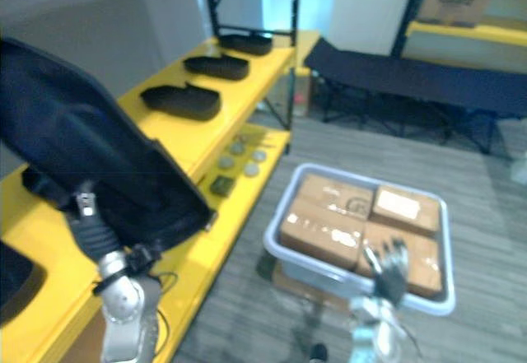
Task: Walk over and take plastic housings, then place them on the shelf
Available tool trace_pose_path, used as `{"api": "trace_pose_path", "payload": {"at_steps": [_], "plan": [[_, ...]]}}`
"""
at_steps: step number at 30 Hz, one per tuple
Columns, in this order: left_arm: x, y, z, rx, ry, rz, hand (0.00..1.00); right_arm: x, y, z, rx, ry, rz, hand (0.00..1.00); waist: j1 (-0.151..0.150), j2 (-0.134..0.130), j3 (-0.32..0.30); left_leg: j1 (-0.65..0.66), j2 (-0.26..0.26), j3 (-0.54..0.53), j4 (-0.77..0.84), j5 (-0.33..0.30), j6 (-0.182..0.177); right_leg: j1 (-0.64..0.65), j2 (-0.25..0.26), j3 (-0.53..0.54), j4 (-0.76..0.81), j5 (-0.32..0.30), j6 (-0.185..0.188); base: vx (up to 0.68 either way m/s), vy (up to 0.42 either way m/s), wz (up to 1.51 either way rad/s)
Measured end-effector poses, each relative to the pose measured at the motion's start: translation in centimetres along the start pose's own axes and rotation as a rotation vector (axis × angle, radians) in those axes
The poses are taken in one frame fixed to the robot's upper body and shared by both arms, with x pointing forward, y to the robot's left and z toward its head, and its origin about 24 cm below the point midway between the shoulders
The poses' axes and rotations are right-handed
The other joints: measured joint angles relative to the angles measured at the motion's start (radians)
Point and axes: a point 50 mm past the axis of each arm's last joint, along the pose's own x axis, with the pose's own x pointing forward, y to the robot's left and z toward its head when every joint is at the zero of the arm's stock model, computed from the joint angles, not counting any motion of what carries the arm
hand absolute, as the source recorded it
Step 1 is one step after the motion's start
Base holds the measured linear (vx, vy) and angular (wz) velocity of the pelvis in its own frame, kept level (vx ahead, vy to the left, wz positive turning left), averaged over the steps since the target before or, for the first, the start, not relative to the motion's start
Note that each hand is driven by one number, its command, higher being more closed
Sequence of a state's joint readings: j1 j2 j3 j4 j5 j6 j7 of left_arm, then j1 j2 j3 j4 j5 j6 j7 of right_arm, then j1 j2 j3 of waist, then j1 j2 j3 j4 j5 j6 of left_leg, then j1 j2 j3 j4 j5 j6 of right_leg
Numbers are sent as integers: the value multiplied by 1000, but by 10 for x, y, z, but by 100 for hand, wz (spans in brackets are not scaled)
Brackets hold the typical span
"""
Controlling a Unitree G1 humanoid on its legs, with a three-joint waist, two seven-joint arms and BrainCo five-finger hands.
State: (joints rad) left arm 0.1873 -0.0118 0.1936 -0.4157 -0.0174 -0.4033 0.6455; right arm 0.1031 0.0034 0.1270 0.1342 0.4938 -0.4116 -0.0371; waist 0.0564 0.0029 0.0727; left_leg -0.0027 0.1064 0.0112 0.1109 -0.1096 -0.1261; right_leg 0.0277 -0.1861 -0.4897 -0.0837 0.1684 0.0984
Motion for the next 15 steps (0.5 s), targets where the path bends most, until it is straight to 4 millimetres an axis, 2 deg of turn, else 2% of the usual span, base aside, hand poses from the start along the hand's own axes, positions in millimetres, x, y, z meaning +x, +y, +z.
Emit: {"api": "trace_pose_path", "payload": {"at_steps": [2, 3, 5, 7, 10, 11, 14, 15], "plan": [[4, 31, 13, 111, -73, 115, 100, 11, 29, 0, 2, -8, 159, 0, 52, 5, 8, -1, -16, -64, 1, 2, 3, 45, -7, -68, 3, -5, 8, 88, 47, 82], [4, 38, 16, 138, -86, 142, 100, 13, 35, -1, 1, -6, 192, 0, 69, 5, 8, -2, -21, -80, 1, 2, 3, 52, -10, -88, 3, -5, 8, 54, 49, 74], [5, 61, 26, 221, -124, 212, 100, 18, 52, -6, 2, 11, 296, 0, 122, -7, 9, -13, -34, -138, 2, 4, 6, 85, -17, -149, 3, -10, 14, 43, 61, 78], [5, 79, 32, 295, -143, 255, 100, 17, 64, -10, -12, 35, 369, 0, 161, -31, 6, -19, -47, -174, 2, 5, 8, 107, -26, -184, 3, -29, 34, 35, 33, 64], [-2, 102, 39, 377, -137, 327, 100, 14, 77, -19, -28, 91, 435, 0, 197, -49, 1, -11, -51, -191, 3, 3, 10, 127, -27, -197, 3, -44, 39, 23, 28, 25], [-4, 105, 40, 388, -131, 335, 100, 15, 75, -20, -43, 93, 429, 0, 205, -51, 0, -7, -51, -190, 6, 0, 12, 131, -26, -196, 3, -47, 38, 14, 40, 0], [-7, 110, 42, 410, -133, 337, 100, 17, 71, -18, -91, 83, 411, 0, 203, -43, 6, -4, -52, -180, 28, -20, 25, 157, -26, -203, 4, -64, 36, -45, 27, 4], [-5, 107, 46, 399, -160, 327, 100, 17, 67, -14, -102, 69, 390, 0, 188, -38, 8, -29, -49, -154, 69, -42, 55, 172, -27, -237, 4, -68, 39, -47, 16, 74]]}}
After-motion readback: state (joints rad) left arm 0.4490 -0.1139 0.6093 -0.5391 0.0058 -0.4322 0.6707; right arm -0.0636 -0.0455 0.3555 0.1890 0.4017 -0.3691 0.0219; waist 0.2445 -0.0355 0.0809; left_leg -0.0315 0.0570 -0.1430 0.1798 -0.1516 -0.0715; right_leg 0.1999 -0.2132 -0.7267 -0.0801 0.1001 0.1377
